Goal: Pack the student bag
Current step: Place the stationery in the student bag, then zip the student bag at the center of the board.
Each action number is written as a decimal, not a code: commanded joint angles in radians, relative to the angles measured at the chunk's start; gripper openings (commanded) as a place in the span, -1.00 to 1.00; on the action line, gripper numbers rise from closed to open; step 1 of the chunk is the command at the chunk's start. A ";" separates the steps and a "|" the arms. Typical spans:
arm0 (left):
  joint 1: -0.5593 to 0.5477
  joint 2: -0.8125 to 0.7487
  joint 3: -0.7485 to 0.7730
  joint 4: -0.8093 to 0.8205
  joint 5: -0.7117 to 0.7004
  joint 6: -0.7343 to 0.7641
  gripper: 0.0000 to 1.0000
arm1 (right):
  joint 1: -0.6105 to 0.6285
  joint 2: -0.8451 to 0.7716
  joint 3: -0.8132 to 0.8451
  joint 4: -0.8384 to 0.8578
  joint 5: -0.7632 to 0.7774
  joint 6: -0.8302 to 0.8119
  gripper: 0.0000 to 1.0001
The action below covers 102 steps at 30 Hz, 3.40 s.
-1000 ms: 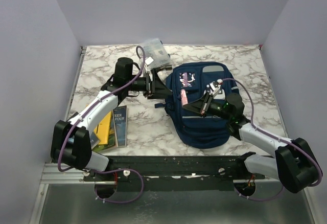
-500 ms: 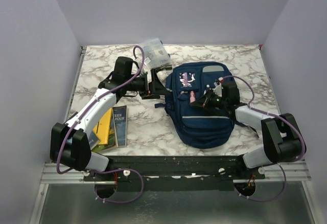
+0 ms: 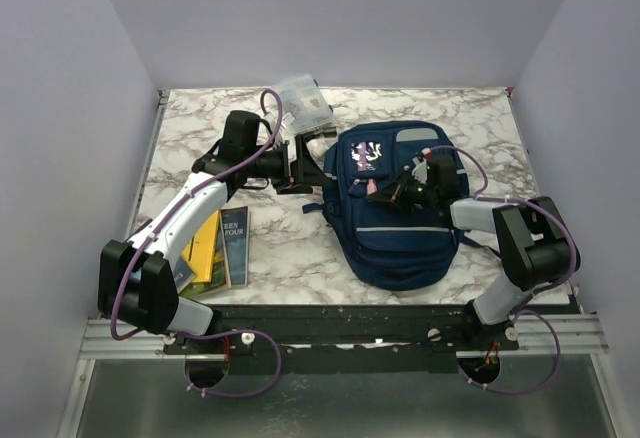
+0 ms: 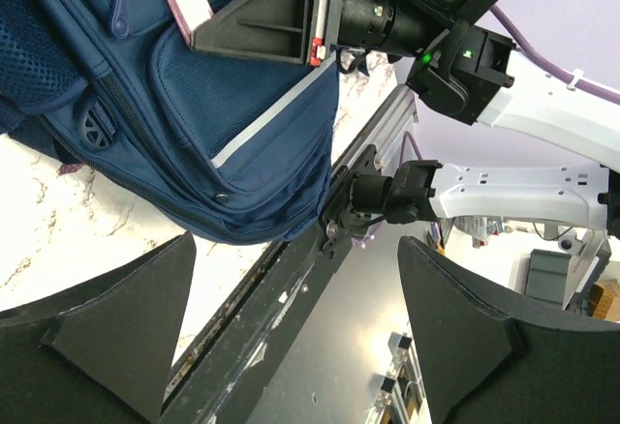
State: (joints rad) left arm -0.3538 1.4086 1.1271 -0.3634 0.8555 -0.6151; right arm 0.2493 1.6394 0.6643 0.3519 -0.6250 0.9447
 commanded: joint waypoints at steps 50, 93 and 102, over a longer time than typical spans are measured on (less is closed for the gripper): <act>-0.028 0.029 0.026 0.002 0.026 0.011 0.74 | 0.045 0.101 0.093 0.203 0.414 -0.039 -0.99; -0.180 0.593 0.482 0.003 -0.599 -0.120 -0.19 | 0.087 -0.485 -0.227 -0.222 0.201 -0.305 -0.16; -0.191 0.749 0.631 -0.059 -0.642 -0.159 -0.15 | 0.086 -0.529 -0.232 -0.232 0.208 -0.330 -0.15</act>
State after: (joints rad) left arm -0.5388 2.0922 1.6749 -0.3893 0.2554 -0.7444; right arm 0.3294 1.1057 0.4400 0.1192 -0.3901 0.6338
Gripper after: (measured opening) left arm 0.421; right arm 0.423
